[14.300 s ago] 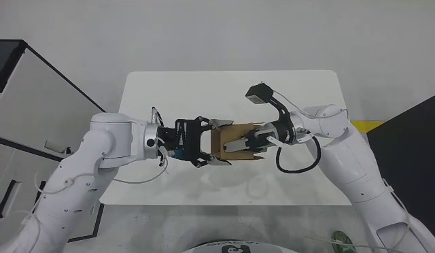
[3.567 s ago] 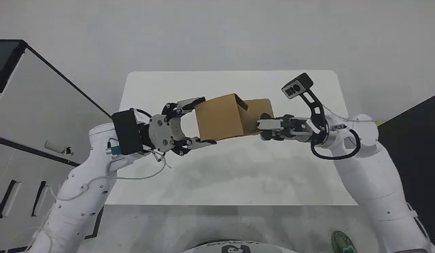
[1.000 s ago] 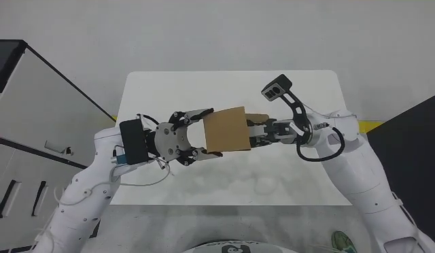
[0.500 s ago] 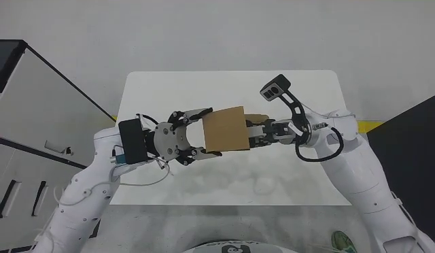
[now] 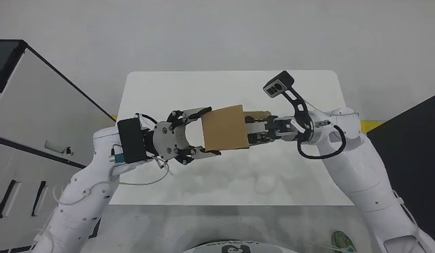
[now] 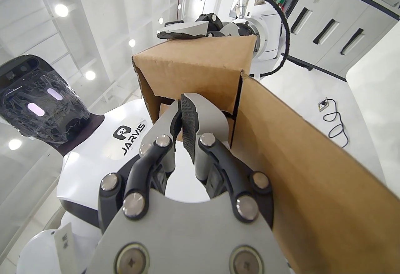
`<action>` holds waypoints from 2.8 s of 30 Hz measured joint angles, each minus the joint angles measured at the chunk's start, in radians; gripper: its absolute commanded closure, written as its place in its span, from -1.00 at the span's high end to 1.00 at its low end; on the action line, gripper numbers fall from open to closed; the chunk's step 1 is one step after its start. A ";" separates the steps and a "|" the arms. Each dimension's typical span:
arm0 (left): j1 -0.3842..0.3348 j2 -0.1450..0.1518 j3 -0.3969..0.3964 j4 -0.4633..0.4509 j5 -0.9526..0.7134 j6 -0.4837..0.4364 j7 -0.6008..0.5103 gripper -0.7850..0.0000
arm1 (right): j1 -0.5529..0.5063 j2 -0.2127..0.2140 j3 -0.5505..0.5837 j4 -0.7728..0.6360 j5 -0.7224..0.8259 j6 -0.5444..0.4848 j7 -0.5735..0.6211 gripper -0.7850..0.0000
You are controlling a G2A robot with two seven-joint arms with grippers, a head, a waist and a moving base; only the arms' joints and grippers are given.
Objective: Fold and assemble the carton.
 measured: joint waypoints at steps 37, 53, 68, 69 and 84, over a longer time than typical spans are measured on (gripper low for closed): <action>-0.028 -0.007 -0.021 0.041 -0.141 -0.009 0.048 -1.00 | -0.154 0.042 0.384 0.066 0.087 -0.124 0.010 0.51; -0.058 -0.020 -0.012 0.037 -0.238 -0.012 0.038 -1.00 | -0.151 0.006 0.193 0.196 0.114 -0.234 0.018 -0.19; -0.061 -0.030 -0.002 0.041 -0.228 -0.024 0.025 -1.00 | -0.068 -0.019 0.117 0.207 0.149 -0.280 0.041 -0.43; -0.061 -0.030 -0.002 0.042 -0.227 -0.025 0.024 -1.00 | -0.067 -0.019 0.117 0.204 0.150 -0.281 0.042 -0.42; -0.055 -0.036 -0.006 0.038 -0.193 -0.036 0.010 -1.00 | -0.059 -0.023 0.129 0.140 0.141 -0.267 0.054 -0.43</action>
